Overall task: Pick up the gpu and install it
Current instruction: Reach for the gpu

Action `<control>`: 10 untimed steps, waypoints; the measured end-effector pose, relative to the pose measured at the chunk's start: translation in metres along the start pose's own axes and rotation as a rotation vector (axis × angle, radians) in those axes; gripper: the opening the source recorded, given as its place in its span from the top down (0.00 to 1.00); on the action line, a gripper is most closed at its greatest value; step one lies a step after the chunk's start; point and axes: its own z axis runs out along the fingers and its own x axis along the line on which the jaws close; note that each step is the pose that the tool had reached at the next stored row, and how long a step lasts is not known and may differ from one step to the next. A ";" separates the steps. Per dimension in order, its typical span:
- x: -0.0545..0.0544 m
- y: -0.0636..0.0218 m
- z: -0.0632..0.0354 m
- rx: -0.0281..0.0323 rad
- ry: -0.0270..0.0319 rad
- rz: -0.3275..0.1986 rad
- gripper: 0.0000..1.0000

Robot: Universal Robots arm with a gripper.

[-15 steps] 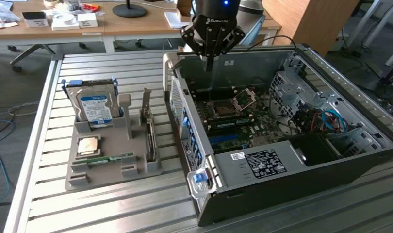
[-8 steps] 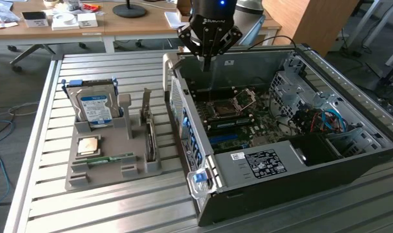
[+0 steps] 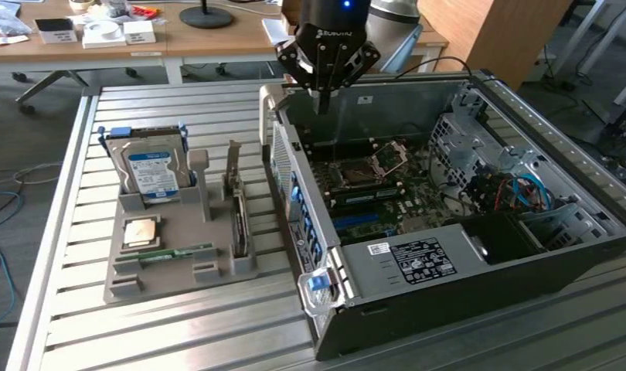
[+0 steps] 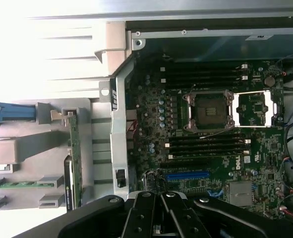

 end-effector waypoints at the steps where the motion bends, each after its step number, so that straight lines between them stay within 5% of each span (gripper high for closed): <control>1: 0.001 -0.0001 0.0000 0.0000 0.0000 0.000 0.89; 10: 0.008 -0.0006 -0.0002 0.0000 0.0000 0.000 0.89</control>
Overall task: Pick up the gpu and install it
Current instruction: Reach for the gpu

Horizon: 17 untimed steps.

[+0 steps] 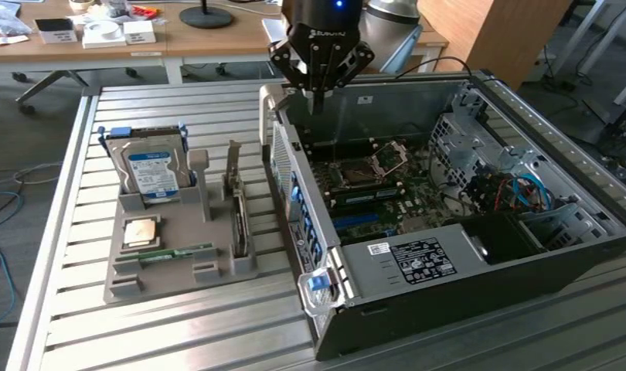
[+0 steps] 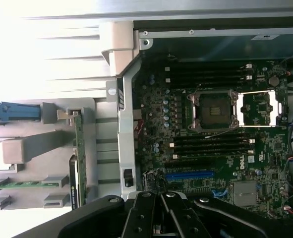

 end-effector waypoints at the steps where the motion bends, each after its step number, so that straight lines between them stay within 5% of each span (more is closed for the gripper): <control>1: 0.001 -0.0001 0.0000 0.0001 0.0000 0.000 0.89; 17: 0.016 -0.0012 -0.0004 0.0000 -0.0001 0.000 0.89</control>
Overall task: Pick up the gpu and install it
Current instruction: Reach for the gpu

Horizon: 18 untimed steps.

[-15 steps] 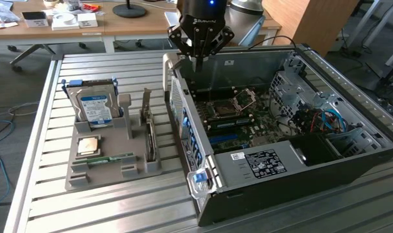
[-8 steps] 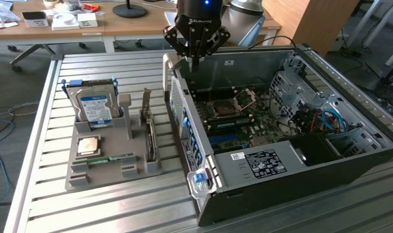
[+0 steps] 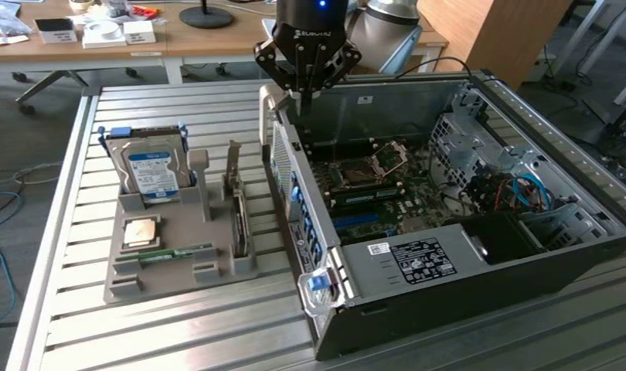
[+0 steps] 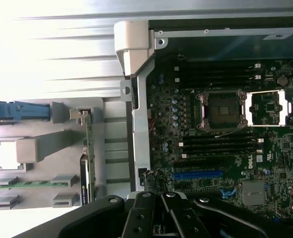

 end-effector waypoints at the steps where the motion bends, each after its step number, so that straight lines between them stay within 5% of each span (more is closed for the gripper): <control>1: 0.001 -0.0001 0.0000 0.0000 0.0000 0.000 0.89; 18: 0.014 -0.0010 -0.0004 0.0000 0.0001 0.000 0.89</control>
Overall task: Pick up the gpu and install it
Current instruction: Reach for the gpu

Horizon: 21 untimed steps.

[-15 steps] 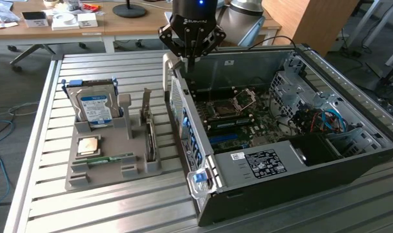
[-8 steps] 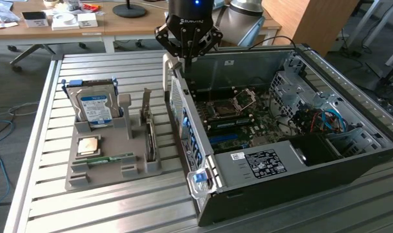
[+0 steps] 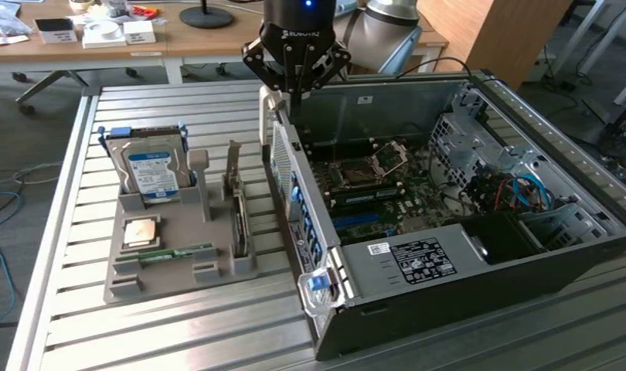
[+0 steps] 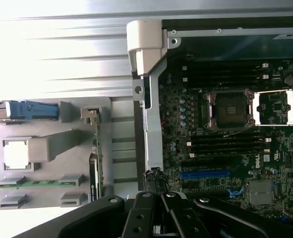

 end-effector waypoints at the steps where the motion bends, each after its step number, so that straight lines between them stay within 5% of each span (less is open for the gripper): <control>1: 0.000 -0.0001 0.0000 0.0000 -0.0001 0.000 0.89; 21: 0.012 -0.0009 -0.0003 0.0000 0.0000 0.000 0.89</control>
